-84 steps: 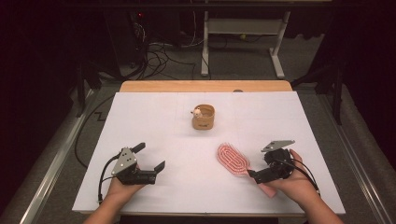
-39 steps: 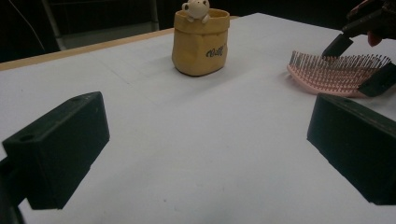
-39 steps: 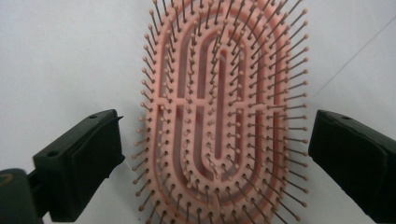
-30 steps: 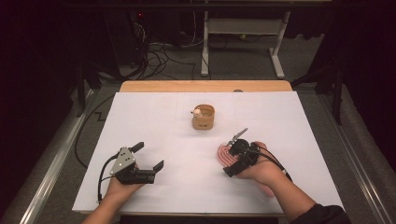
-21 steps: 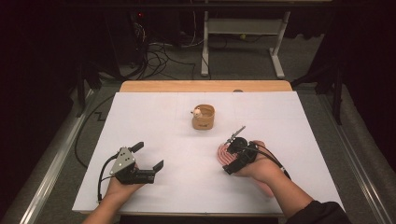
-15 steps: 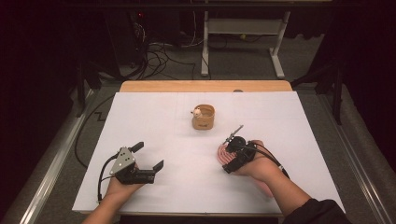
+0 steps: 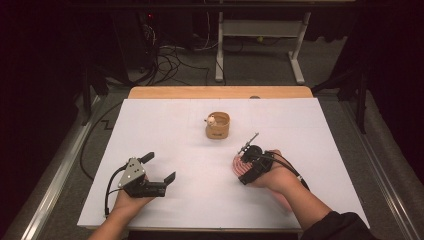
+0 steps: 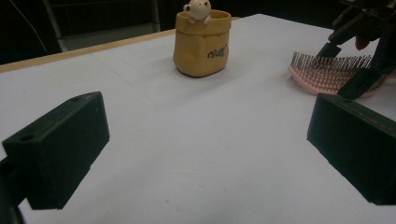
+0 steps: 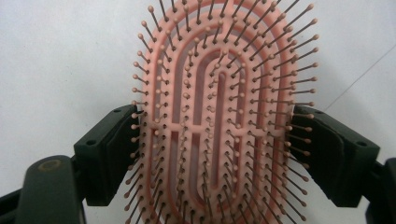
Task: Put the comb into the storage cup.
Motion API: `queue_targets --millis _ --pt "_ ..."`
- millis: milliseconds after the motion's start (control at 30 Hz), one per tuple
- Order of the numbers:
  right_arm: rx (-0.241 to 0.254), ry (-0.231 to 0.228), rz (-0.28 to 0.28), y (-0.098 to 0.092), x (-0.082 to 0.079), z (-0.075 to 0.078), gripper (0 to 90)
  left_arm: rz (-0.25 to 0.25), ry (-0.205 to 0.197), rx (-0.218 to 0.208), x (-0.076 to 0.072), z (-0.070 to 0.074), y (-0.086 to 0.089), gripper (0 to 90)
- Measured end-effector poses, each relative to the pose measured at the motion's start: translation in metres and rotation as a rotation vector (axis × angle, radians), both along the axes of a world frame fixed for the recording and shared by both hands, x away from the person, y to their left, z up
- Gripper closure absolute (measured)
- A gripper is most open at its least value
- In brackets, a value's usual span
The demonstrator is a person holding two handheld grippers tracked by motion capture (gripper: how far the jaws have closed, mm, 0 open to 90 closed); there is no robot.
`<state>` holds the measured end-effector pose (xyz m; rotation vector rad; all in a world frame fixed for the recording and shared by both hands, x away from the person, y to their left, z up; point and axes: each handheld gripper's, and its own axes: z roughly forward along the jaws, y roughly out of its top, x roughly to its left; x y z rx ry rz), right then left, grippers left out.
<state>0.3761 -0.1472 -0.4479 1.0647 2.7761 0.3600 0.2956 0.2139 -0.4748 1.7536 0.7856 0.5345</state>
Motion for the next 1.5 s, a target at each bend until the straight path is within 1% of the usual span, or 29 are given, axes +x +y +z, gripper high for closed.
queue_targets --millis 100,300,367,433,533,567,600,667,733,767,900,933,967,1000,1133,1167,1233,1267,1300,1333,1400,1433,1500 --pt "-0.010 0.012 -0.002 0.000 0.000 0.000 18.6 -0.002 0.002 0.001 0.000 0.000 0.000 0.0" --pt "-0.009 0.028 -0.004 0.000 0.002 0.000 18.3 -0.005 0.004 0.004 0.000 0.000 -0.001 0.0" --pt "-0.013 0.041 -0.010 0.000 0.003 0.000 18.2 -0.006 0.006 0.005 0.000 -0.001 -0.001 0.0" --pt "-0.022 0.045 0.001 0.001 0.004 0.000 17.8 -0.007 0.007 0.006 0.000 -0.001 -0.001 0.0" --pt "-0.035 0.062 -0.003 0.003 0.006 0.000 17.3 -0.008 0.008 0.006 0.000 -0.001 -0.002 0.0" --pt "-0.036 0.072 -0.025 0.004 0.005 0.000 17.2 -0.009 0.008 0.007 0.000 -0.001 -0.002 0.0" --pt "-0.037 0.065 -0.009 0.004 0.006 0.000 17.1 -0.009 0.007 0.007 0.000 -0.001 -0.002 0.0" --pt "-0.047 0.070 0.004 0.004 0.008 0.000 17.0 -0.010 0.007 0.007 0.000 -0.001 -0.002 0.0" --pt "-0.047 0.071 0.006 0.005 0.008 0.000 16.9 -0.008 0.006 0.006 0.000 -0.001 -0.002 0.0" --pt "-0.049 0.078 -0.008 0.005 0.008 0.000 16.8 -0.009 0.006 0.006 0.000 -0.001 -0.002 0.0" --pt "-0.059 0.083 0.013 0.006 0.010 -0.001 16.3 -0.013 0.008 0.005 0.000 -0.001 -0.002 0.0" --pt "-0.064 0.077 0.027 0.006 0.011 -0.001 16.2 -0.015 0.008 0.005 0.000 -0.001 -0.002 0.0" --pt "-0.065 0.085 0.012 0.007 0.011 -0.001 16.2 -0.015 0.007 0.003 0.000 -0.001 -0.003 0.0" --pt "-0.068 0.086 0.026 0.007 0.012 -0.001 16.0 -0.015 0.007 0.003 0.000 -0.001 -0.003 0.0" --pt "-0.082 0.100 0.021 0.010 0.013 -0.001 15.4 -0.013 0.007 0.001 0.001 -0.001 -0.002 0.0" --pt "-0.083 0.099 0.032 0.010 0.014 -0.001 15.3 -0.013 0.008 0.001 0.001 -0.001 -0.002 0.0" --pt "-0.096 0.113 0.022 0.012 0.015 0.000 15.2 -0.014 0.008 0.000 0.001 -0.001 -0.002 0.0" --pt "-0.097 0.112 0.032 0.012 0.016 -0.001 15.2 -0.014 0.008 0.000 0.001 -0.001 -0.002 0.0" --pt "-0.104 0.123 0.007 0.013 0.015 0.000 15.2 -0.014 0.008 -0.001 0.001 -0.001 -0.002 0.0" --pt "-0.110 0.125 0.026 0.013 0.016 0.000 15.1 -0.015 0.008 -0.002 0.001 -0.001 -0.002 0.0" --pt "-0.109 0.125 0.035 0.014 0.018 0.000 15.2 -0.015 0.008 -0.001 0.001 -0.001 -0.002 0.0" --pt "-0.118 0.133 0.027 0.014 0.018 0.000 15.3 -0.016 0.008 0.000 0.001 -0.001 -0.002 0.0" --pt "-0.118 0.131 0.023 0.015 0.018 0.000 15.6 -0.015 0.008 -0.001 0.001 -0.001 -0.003 0.0"
